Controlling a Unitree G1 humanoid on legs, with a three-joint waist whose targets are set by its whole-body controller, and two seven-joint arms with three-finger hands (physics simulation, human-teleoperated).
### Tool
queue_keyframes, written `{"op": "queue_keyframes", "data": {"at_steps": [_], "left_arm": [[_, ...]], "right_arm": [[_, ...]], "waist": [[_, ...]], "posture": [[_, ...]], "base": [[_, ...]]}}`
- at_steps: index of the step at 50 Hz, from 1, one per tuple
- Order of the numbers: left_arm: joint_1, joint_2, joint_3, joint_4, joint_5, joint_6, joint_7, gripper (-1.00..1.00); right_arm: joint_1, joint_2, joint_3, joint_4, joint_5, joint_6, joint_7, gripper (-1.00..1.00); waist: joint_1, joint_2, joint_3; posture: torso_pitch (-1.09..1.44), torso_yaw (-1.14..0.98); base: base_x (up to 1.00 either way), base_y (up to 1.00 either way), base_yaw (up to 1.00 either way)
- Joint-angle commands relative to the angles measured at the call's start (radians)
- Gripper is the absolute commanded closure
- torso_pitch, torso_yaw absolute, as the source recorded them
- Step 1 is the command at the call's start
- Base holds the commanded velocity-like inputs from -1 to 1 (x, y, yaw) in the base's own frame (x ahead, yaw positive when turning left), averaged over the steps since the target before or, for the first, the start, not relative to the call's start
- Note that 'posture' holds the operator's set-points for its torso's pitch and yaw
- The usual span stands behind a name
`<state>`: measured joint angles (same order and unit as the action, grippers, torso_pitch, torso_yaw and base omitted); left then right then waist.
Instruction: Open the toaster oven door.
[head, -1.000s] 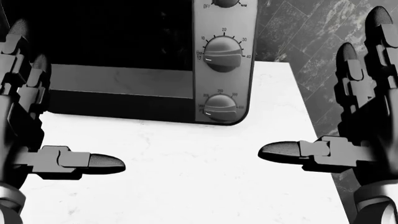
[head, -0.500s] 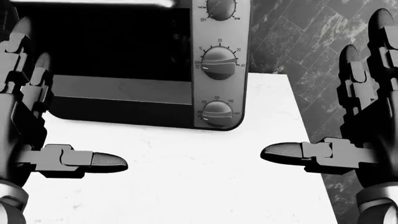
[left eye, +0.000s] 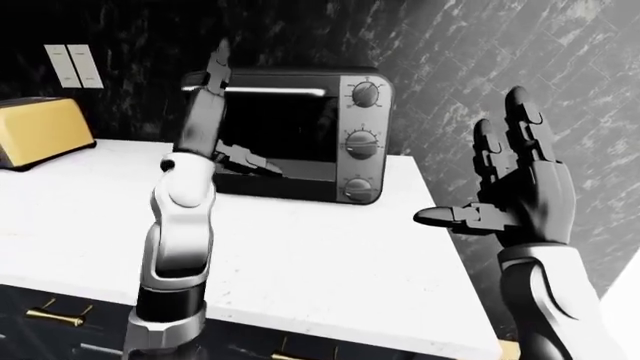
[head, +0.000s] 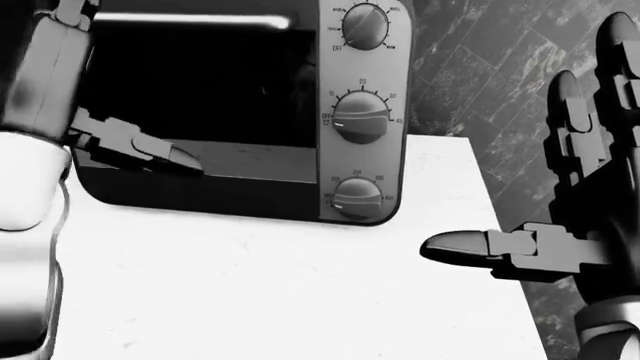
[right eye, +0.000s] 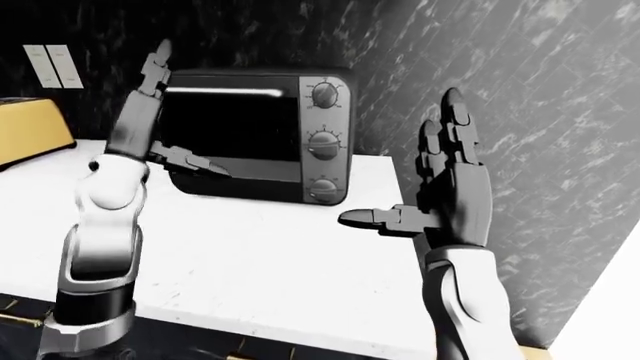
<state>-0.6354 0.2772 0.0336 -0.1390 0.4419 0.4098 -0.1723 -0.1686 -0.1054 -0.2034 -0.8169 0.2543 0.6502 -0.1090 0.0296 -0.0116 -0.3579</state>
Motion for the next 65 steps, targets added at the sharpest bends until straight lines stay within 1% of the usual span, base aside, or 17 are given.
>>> {"op": "queue_keyframes", "data": {"at_steps": [1, 5, 8, 18, 22, 24, 33, 36, 44, 48, 50, 53, 58, 59, 61, 62, 65], "left_arm": [[-0.062, 0.006, 0.024, 0.023, 0.169, -0.133, 0.018, -1.00], [-0.122, 0.002, 0.019, 0.158, 0.295, -0.255, 0.033, -1.00], [-0.149, -0.012, 0.015, 0.246, 0.337, -0.297, 0.021, -1.00], [-0.216, -0.026, -0.007, 0.421, 0.458, -0.378, -0.016, -1.00], [-0.246, -0.012, -0.024, 0.506, 0.558, -0.415, 0.013, -1.00], [-0.259, -0.018, -0.027, 0.549, 0.582, -0.435, 0.019, -1.00], [-0.361, -0.026, -0.039, 0.830, 0.615, -0.509, 0.107, -1.00], [-0.385, -0.029, -0.047, 0.872, 0.624, -0.520, 0.112, -1.00], [-0.456, -0.031, -0.071, 1.079, 0.660, -0.571, 0.171, -1.00], [-0.473, -0.029, -0.076, 1.134, 0.668, -0.581, 0.180, -1.00], [-0.489, -0.030, -0.079, 1.163, 0.676, -0.582, 0.202, -1.00], [-0.495, -0.031, -0.080, 1.170, 0.675, -0.583, 0.193, -1.00], [-0.514, -0.036, -0.078, 1.204, 0.666, -0.577, 0.214, -1.00], [-0.516, -0.036, -0.077, 1.204, 0.664, -0.576, 0.212, -0.90], [-0.516, -0.036, -0.076, 1.201, 0.659, -0.573, 0.212, -0.95], [-0.517, -0.036, -0.077, 1.205, 0.659, -0.573, 0.214, -0.92], [-0.519, -0.034, -0.078, 1.212, 0.655, -0.574, 0.213, -0.59]], "right_arm": [[-0.025, -0.005, 0.000, -0.025, 0.003, -0.016, -0.001, -1.00], [-0.024, -0.004, 0.000, -0.031, 0.007, -0.013, -0.004, -1.00], [-0.023, -0.003, 0.001, -0.029, 0.007, -0.015, -0.005, -1.00], [-0.020, 0.001, 0.009, -0.020, -0.002, -0.027, -0.005, -1.00], [-0.018, 0.002, 0.010, -0.016, -0.003, -0.032, -0.004, -1.00], [-0.016, 0.004, 0.011, -0.012, -0.004, -0.039, -0.003, -1.00], [-0.003, 0.007, 0.011, 0.003, -0.007, -0.062, 0.004, -1.00], [-0.004, 0.006, 0.009, -0.001, -0.006, -0.056, 0.003, -1.00], [-0.008, 0.003, 0.001, -0.005, 0.002, -0.050, 0.000, -1.00], [-0.006, 0.004, 0.005, -0.003, 0.000, -0.053, -0.001, -1.00], [-0.008, 0.001, -0.003, -0.004, 0.005, -0.050, -0.001, -1.00], [-0.012, -0.003, -0.012, -0.004, 0.011, -0.047, -0.002, -1.00], [-0.011, -0.008, -0.024, -0.007, 0.021, -0.045, -0.003, -1.00], [-0.010, -0.008, -0.025, -0.003, 0.022, -0.050, -0.002, -1.00], [-0.007, -0.008, -0.025, -0.003, 0.024, -0.053, -0.002, -1.00], [-0.007, -0.009, -0.027, -0.004, 0.026, -0.052, -0.002, -1.00], [-0.006, -0.011, -0.030, -0.005, 0.030, -0.052, -0.003, -1.00]], "waist": [[-0.001, -0.002, -0.002], [-0.007, -0.006, 0.000], [-0.011, -0.008, -0.001], [-0.019, -0.008, -0.005], [-0.024, -0.007, -0.005], [-0.027, -0.007, -0.006], [-0.030, -0.011, -0.008], [-0.029, -0.012, -0.009], [-0.025, -0.016, -0.008], [-0.024, -0.015, -0.008], [-0.023, -0.015, -0.008], [-0.022, -0.016, -0.007], [-0.021, -0.016, -0.006], [-0.020, -0.016, -0.006], [-0.020, -0.016, -0.005], [-0.020, -0.016, -0.005], [-0.020, -0.016, -0.005]], "posture": [[-0.54, 0.00], [-0.54, 0.00], [-0.54, 0.00], [-0.54, 0.00], [-0.54, 0.00], [-0.54, 0.00], [-0.54, 0.00], [-0.54, 0.00], [-0.54, 0.00], [-0.54, 0.00], [-0.54, 0.00], [-0.54, 0.00], [-0.54, 0.00], [-0.54, 0.00], [-0.54, 0.00], [-0.54, 0.00], [-0.54, 0.00]], "base": [[0.00, 0.00, 0.00], [0.00, 0.00, 0.00], [0.00, 0.00, 0.00], [0.00, 0.00, 0.00], [0.00, 0.00, 0.00], [0.00, 0.00, 0.00], [0.00, 0.00, 0.00], [0.00, 0.00, 0.00], [0.00, 0.00, 0.00], [0.00, 0.00, 0.00], [0.00, 0.00, 0.00], [0.00, 0.00, 0.00], [0.00, 0.00, 0.00], [0.00, 0.00, 0.00], [0.00, 0.00, 0.00], [0.00, 0.00, 0.00], [0.00, 0.00, 0.00]]}}
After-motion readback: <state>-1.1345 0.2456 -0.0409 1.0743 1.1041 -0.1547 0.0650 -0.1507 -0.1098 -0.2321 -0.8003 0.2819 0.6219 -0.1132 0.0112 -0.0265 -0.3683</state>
